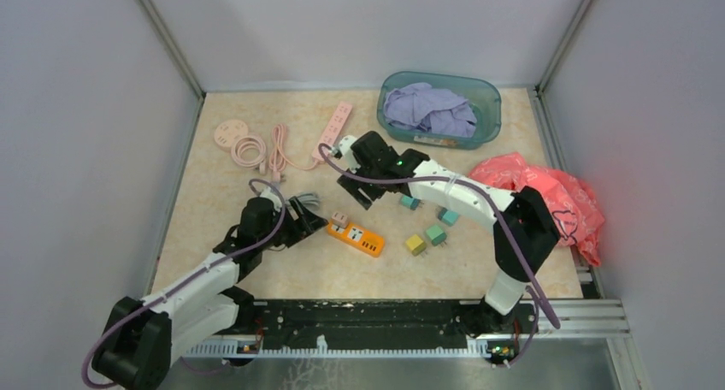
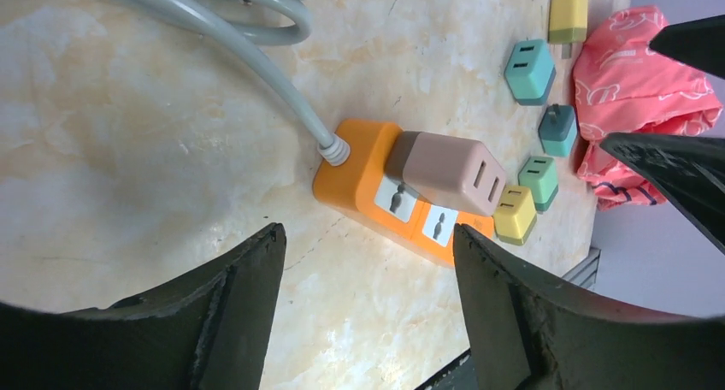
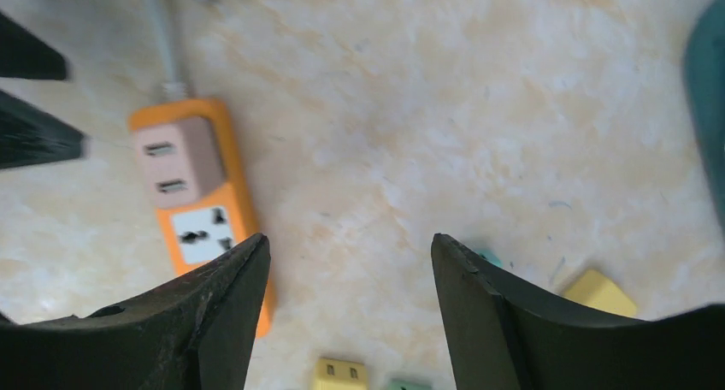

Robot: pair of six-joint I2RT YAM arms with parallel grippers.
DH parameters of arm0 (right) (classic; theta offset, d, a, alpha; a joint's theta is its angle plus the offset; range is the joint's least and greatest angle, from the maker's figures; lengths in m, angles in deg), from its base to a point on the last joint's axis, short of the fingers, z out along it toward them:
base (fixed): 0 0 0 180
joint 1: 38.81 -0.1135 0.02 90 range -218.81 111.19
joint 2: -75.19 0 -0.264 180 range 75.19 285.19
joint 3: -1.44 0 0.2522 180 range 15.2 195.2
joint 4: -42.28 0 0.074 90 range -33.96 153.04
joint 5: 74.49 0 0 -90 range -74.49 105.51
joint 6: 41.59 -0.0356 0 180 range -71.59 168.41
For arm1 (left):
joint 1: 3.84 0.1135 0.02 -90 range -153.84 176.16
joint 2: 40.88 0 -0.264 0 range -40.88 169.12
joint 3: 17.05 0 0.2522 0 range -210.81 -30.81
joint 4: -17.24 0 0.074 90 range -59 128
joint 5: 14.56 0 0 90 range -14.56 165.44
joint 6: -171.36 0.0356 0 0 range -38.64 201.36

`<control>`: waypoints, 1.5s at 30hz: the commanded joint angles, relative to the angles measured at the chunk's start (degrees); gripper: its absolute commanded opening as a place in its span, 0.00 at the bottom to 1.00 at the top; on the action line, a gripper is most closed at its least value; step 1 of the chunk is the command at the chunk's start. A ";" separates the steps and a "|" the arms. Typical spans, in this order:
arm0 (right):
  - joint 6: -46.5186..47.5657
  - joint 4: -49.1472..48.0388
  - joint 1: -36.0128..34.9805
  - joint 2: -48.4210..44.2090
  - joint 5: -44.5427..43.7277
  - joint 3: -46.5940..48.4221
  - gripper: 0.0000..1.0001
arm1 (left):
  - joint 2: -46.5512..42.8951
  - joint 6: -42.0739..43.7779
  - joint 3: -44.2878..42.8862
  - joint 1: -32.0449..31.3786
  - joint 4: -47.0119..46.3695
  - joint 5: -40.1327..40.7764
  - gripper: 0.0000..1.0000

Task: Insert the plug

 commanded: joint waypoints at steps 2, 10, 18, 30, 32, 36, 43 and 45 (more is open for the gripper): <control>1.68 3.35 6.21 -3.97 -3.11 -2.97 0.72 | -5.75 4.71 -3.02 0.16 8.02 4.21 0.82; 4.50 1.98 13.92 -0.46 -3.99 -5.48 0.79 | -9.80 7.81 -6.16 0.12 12.81 4.90 0.96; 7.50 3.00 17.41 4.10 0.66 -4.83 0.78 | -8.70 10.75 -8.43 0.19 12.96 2.19 1.00; 9.28 5.85 17.92 10.95 4.88 -2.95 0.68 | -6.35 12.74 -10.94 0.03 12.23 -2.68 1.00; 9.05 5.65 17.94 11.69 4.47 -2.74 0.64 | -6.73 12.75 -10.92 0.04 12.08 -2.90 1.00; 8.53 4.52 17.94 12.34 4.65 -3.01 0.58 | -7.01 12.15 -10.92 0.04 11.55 -4.27 0.99; 5.41 3.29 17.91 11.67 3.83 -3.34 0.40 | -7.90 10.85 -10.73 -0.25 10.68 -5.16 0.97; 4.02 2.59 17.94 10.97 3.62 -3.86 0.35 | -8.41 10.42 -10.73 -0.40 10.56 -5.20 0.97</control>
